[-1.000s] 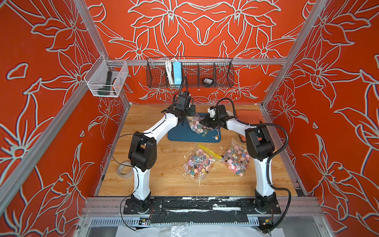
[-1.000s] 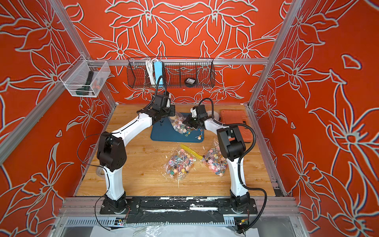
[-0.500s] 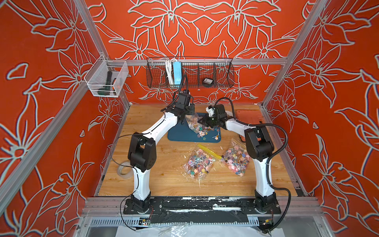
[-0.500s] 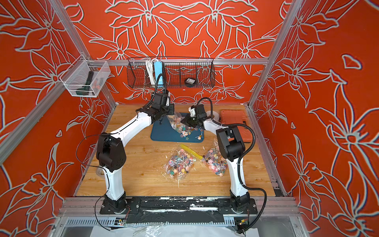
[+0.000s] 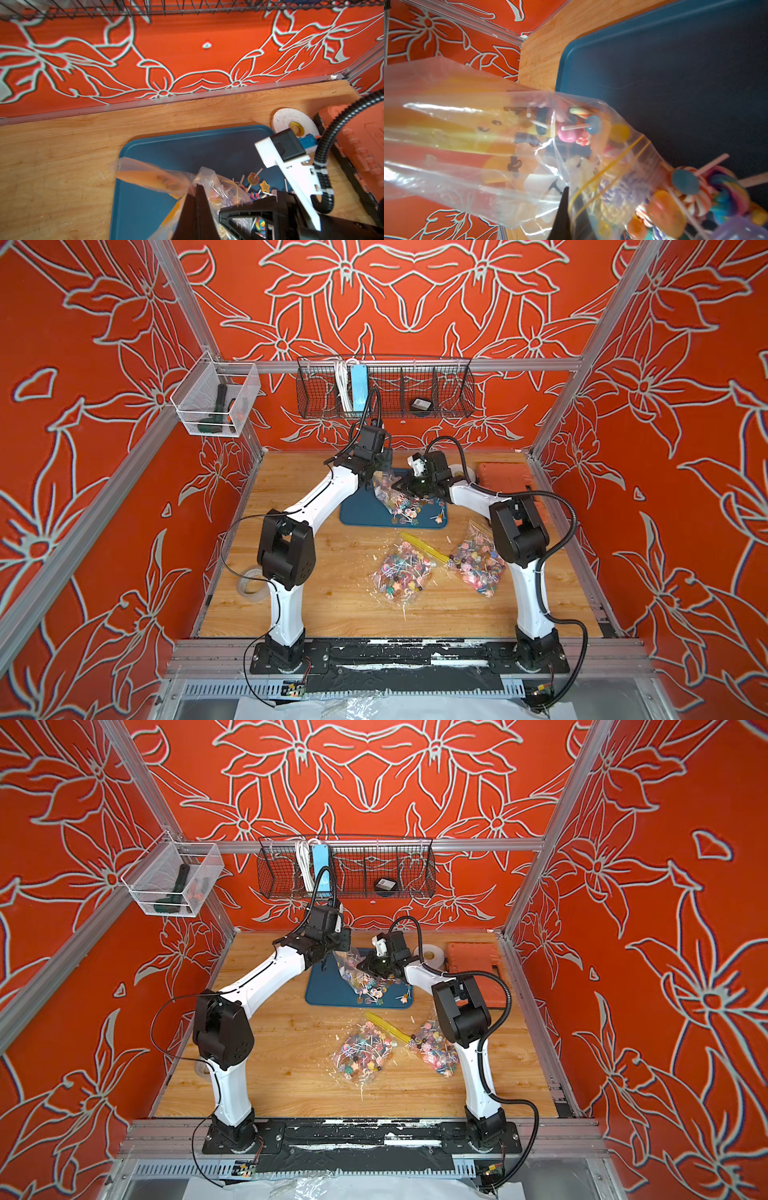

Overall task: Pour candies out of the ziploc bag
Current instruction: 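Pour the candies out of the ziploc bag onto the tray.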

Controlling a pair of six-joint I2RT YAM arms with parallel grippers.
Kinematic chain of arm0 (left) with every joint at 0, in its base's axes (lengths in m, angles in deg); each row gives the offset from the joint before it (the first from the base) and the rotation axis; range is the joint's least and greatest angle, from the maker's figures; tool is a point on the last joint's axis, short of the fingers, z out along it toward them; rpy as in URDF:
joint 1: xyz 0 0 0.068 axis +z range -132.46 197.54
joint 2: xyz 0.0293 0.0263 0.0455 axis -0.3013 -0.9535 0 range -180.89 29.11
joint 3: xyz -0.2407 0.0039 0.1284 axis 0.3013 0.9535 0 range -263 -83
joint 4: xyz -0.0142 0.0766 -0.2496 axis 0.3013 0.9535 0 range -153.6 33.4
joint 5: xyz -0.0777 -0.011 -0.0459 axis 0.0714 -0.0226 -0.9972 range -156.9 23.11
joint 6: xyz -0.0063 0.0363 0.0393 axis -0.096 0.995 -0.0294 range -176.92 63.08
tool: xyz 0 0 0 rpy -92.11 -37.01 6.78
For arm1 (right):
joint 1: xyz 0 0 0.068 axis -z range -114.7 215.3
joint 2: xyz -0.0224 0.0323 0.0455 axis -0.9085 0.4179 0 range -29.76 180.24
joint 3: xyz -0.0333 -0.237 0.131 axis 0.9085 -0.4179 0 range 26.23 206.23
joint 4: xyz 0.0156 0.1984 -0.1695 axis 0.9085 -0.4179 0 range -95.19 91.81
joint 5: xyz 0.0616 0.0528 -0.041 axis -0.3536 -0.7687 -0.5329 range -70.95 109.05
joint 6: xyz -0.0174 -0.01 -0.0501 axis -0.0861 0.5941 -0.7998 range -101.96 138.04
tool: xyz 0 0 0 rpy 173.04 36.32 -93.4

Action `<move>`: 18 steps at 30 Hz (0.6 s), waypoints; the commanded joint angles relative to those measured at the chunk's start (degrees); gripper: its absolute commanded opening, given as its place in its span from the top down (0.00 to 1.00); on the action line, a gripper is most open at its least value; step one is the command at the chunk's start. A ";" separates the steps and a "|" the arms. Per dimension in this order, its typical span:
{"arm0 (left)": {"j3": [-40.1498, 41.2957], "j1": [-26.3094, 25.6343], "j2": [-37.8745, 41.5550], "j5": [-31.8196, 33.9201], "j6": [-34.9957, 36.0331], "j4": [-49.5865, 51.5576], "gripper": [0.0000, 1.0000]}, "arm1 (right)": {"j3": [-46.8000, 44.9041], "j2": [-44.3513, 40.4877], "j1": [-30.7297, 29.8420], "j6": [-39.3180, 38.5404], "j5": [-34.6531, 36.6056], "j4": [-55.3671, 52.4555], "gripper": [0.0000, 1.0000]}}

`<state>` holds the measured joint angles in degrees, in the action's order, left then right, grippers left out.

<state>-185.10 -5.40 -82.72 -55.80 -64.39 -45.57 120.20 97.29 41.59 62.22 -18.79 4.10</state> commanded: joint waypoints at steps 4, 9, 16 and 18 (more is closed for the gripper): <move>-2.04 0.00 3.91 4.29 2.43 -2.89 1.00 | 1.54 3.62 -0.88 0.85 -0.39 -0.02 1.00; -2.22 0.00 4.08 6.15 3.75 -3.26 1.00 | 2.79 5.04 -1.52 0.93 -0.19 0.65 1.00; -2.57 0.00 4.30 8.46 5.24 -3.69 1.00 | 4.07 6.69 -2.13 2.25 -0.39 2.81 1.00; -2.66 0.00 4.42 9.01 5.59 -3.83 1.00 | 4.74 7.35 -2.35 2.49 -0.47 3.05 1.00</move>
<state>-185.10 -5.42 -82.70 -49.99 -60.50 -45.05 124.11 101.92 39.80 64.04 -18.97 8.64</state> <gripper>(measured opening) 0.046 0.050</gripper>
